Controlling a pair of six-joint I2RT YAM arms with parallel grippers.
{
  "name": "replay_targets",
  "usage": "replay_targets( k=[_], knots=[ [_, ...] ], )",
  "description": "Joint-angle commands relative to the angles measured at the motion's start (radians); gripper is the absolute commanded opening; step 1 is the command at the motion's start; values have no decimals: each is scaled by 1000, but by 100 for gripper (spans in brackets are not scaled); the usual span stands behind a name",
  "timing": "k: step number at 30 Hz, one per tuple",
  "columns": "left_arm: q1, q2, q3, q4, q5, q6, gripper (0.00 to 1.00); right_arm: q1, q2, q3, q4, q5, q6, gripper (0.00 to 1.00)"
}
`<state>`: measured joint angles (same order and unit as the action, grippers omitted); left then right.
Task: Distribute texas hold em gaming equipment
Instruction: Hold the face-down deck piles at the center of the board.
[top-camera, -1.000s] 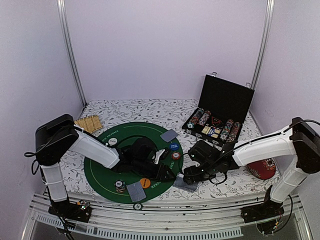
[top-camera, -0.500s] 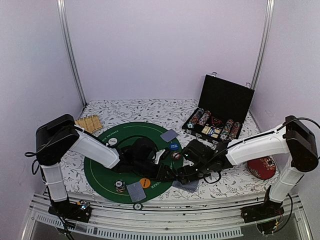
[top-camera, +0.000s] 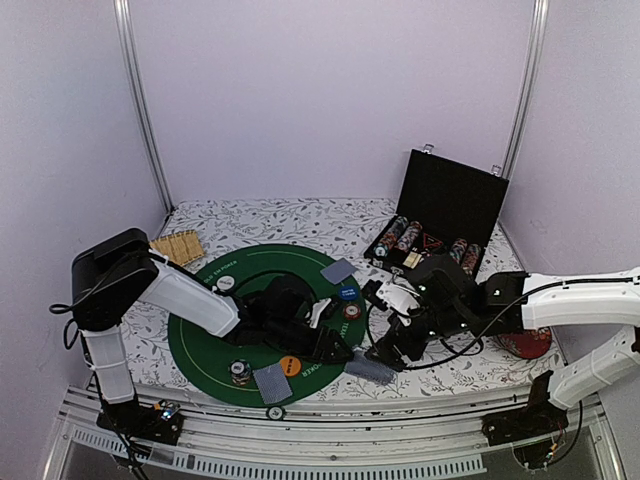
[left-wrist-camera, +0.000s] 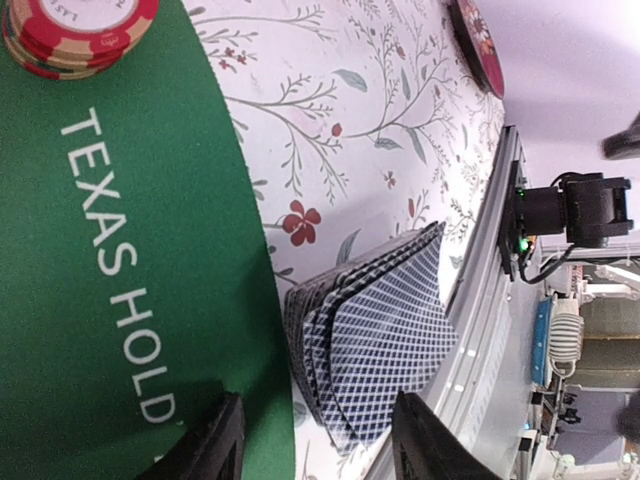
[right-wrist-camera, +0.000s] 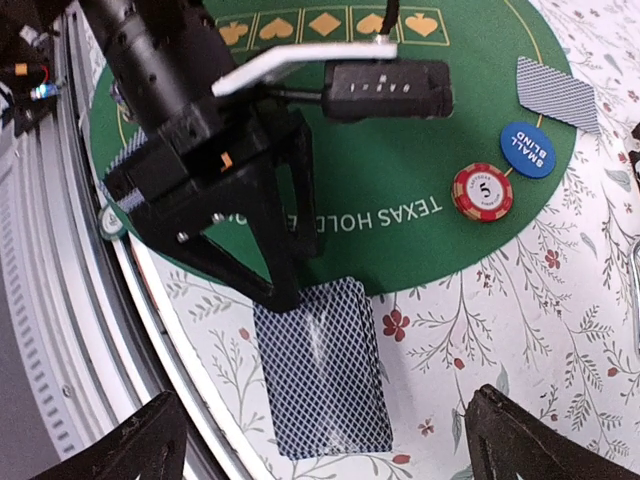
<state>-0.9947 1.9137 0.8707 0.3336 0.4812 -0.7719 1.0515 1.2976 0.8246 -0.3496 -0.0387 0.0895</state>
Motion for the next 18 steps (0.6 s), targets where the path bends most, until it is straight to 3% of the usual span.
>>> replay_targets(
  k=[1,11,18],
  knots=[
    [4,10,16,10,-6,28,55,13,46,-25,-11,-10,-201,99],
    [11,24,30,1,4,44,57,36,185,11,-119,-11,-341,99],
    [11,39,38,8,7,33,58,37,270,13,-106,-31,-373,99]
  ],
)
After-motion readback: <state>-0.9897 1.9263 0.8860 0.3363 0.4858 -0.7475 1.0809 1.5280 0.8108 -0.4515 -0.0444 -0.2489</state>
